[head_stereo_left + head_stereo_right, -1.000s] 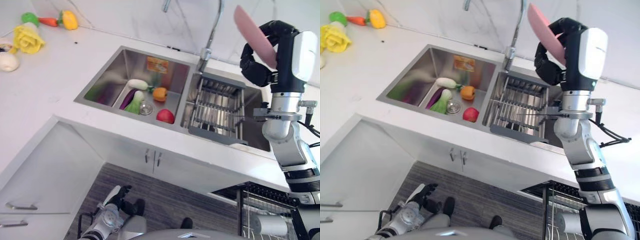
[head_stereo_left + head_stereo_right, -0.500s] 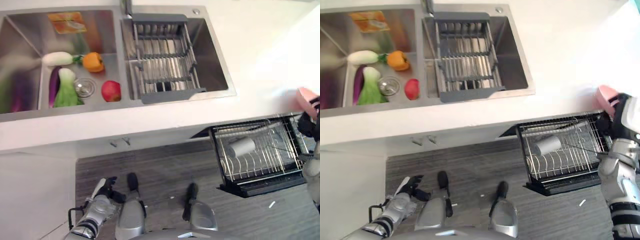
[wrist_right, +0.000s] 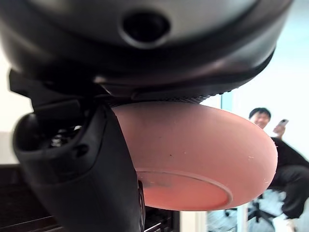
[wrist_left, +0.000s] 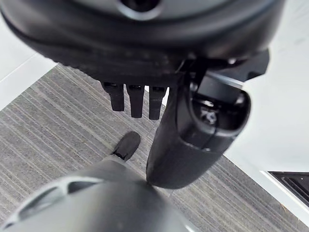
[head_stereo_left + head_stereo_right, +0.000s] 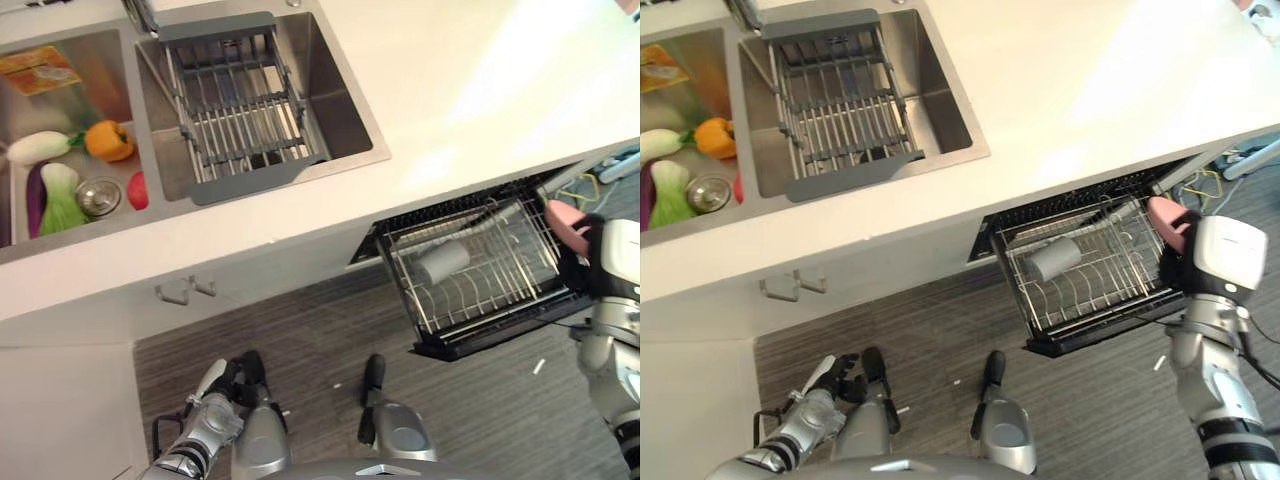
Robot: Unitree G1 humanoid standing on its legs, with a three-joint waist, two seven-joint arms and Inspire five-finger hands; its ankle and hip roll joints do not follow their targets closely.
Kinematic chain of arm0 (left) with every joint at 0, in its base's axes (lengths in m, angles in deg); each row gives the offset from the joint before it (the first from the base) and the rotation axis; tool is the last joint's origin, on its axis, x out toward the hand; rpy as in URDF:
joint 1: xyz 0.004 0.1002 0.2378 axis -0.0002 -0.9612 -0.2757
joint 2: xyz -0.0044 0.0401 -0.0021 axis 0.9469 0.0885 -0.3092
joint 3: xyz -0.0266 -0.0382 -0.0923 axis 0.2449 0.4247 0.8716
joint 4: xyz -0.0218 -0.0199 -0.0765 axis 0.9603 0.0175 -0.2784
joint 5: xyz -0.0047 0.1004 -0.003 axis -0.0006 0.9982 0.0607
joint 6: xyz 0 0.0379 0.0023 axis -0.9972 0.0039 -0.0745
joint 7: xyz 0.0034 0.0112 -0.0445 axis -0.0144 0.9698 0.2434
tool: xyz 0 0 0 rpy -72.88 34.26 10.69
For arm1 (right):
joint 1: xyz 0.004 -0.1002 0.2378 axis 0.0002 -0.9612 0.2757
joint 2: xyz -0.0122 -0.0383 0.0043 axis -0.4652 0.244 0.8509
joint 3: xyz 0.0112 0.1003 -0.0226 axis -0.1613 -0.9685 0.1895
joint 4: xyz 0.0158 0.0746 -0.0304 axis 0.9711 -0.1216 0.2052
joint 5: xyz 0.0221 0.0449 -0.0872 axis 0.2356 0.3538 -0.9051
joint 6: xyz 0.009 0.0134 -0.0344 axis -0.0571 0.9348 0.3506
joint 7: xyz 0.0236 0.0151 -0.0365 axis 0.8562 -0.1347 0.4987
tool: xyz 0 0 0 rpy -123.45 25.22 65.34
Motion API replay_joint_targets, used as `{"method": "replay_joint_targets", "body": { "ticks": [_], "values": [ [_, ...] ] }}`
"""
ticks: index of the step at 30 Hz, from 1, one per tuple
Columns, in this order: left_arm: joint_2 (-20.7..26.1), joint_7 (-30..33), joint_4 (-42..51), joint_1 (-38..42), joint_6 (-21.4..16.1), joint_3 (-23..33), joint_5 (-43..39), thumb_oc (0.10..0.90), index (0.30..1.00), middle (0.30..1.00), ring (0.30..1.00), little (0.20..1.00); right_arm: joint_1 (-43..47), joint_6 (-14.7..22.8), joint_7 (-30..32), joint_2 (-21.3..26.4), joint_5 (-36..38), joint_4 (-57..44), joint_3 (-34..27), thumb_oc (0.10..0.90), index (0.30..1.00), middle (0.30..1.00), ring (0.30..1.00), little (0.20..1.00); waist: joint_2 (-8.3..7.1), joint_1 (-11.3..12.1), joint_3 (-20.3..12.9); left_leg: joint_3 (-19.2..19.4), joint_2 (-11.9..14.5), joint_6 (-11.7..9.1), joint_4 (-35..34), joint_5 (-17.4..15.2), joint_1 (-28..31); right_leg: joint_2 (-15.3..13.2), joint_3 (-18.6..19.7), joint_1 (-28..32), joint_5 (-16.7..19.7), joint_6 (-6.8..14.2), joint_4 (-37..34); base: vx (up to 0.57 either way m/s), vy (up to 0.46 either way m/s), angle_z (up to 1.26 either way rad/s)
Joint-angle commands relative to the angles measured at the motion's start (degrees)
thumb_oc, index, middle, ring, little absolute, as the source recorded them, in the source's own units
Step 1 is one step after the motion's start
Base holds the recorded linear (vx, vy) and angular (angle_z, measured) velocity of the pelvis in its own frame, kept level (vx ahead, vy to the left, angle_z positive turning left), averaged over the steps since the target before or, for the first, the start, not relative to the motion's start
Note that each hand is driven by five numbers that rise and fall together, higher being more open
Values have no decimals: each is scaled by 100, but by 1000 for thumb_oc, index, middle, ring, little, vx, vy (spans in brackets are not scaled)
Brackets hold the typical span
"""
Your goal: Place the dishes in the dishwasher.
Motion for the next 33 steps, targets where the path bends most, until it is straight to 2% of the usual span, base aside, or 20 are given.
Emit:
{"method": "replay_joint_targets", "body": {
  "ticks": [1, 6, 7, 9, 14, 15, 16, 20, 23, 25, 29, 31, 32, 33],
  "values": [
    [-121, -51, -510, -201, 22, -477, -75, 800, 900, 900, 900, 900, 1004, 259, 33, 364, -54, -26, -143, 400, 300, 300, 300, 300, -86, 283, -103, -128, -79, 158, 323, -551, -228, -330, -29, -229, -249, 374, 277, 24, -29, 16],
    [-127, -3, -498, -119, 8, -609, -315, 800, 900, 900, 900, 900, 1783, 289, -12, 149, 373, 887, 612, 400, 300, 300, 300, 300, -3, 424, 17, -254, -139, 150, 177, -464, -249, -313, -55, -289, -228, 337, 288, 20, -20, 19],
    [-128, -3, -499, -115, 8, -597, -317, 800, 900, 900, 900, 900, 1815, 297, -1, 149, 378, 913, 636, 400, 300, 300, 300, 300, -5, 412, 17, -256, -140, 150, 173, -459, -254, -314, -57, -295, -227, 337, 289, -3, -3, 13],
    [-94, 72, -400, -62, -32, -650, -545, 800, 900, 900, 900, 900, 2104, 243, 11, 161, 242, 1410, 1075, 400, 300, 300, 300, 300, 54, 501, 139, -332, -187, 146, 108, -413, -316, -305, -56, -365, -205, 340, 283, -13, -4, 13],
    [-52, 113, -215, -100, -83, -693, -694, 800, 900, 900, 900, 900, 2337, 90, -6, 183, 104, 2198, 1385, 400, 300, 300, 300, 300, 156, 564, 212, -468, -241, 153, 31, -310, -455, -310, -98, -443, -182, 329, 244, -3, -24, 18],
    [-41, 105, -167, -150, -100, -733, -801, 800, 900, 900, 900, 900, 2497, 77, 37, 284, 71, 2460, 1521, 624, 636, 636, 636, 636, 217, 604, 264, -508, -260, 137, 27, -317, -463, -307, -101, -439, -195, 333, 246, -6, -25, 25],
    [-24, 84, -141, -170, -118, -742, -864, 800, 900, 900, 900, 900, 2569, 95, -36, 379, 13, 2562, 1655, 800, 900, 900, 900, 900, 240, 617, 280, -525, -266, 127, 23, -295, -489, -312, -109, -453, -189, 338, 244, -1, -23, 19],
    [15, 15, -107, -226, -142, -737, -957, 800, 900, 900, 900, 900, 2680, 108, -319, 573, -176, 2962, 2001, 800, 900, 900, 900, 900, 306, 634, 310, -565, -287, 109, 3, -275, -518, -320, -108, -472, -188, 340, 244, -8, -11, 9],
    [-20, 0, -72, -260, -152, -746, -1073, 800, 900, 900, 900, 900, 2715, 107, -381, 541, 3, 3397, 1984, 800, 900, 900, 900, 900, 374, 598, 341, -582, -314, 103, -7, -255, -534, -338, -129, -466, -186, 342, 250, 0, 0, 0],
    [-51, -8, -32, -273, -134, -758, -1191, 800, 900, 900, 900, 900, 2682, 107, -261, 476, 334, 3388, 1742, 800, 900, 900, 900, 900, 424, 561, 351, -576, -325, 108, -12, -257, -521, -348, -121, -475, -179, 344, 263, 0, 0, 0],
    [-76, -12, -66, -281, -90, -717, -1229, 800, 900, 900, 900, 900, 2469, 124, -100, 448, 659, 2955, 1286, 800, 900, 900, 900, 900, 430, 513, 319, -543, -321, 121, -7, -285, -477, -355, -86, -477, -187, 342, 292, 0, 0, 0],
    [-95, -8, -70, -313, -55, -621, -1226, 800, 900, 900, 900, 900, 2204, 140, 107, 439, 845, 2440, 775, 800, 900, 900, 900, 900, 425, 430, 277, -499, -307, 134, -1, -328, -420, -354, -54, -470, -203, 337, 306, 0, 0, 0],
    [-90, -8, -69, -310, -54, -632, -1225, 800, 900, 900, 900, 900, 2173, 130, 99, 440, 839, 2413, 744, 800, 900, 900, 900, 900, 422, 441, 268, -499, -314, 141, -9, -302, -438, -359, -54, -489, -185, 333, 303, 0, 0, 0],
    [-113, -6, -56, -320, -28, -539, -1249, 800, 900, 900, 900, 900, 1824, 140, 285, 416, 937, 1825, 179, 800, 900, 900, 900, 900, 397, 362, 240, -467, -294, 154, 1, -342, -378, -351, -9, -477, -206, 326, 327, 0, 0, 0]
  ]
}}
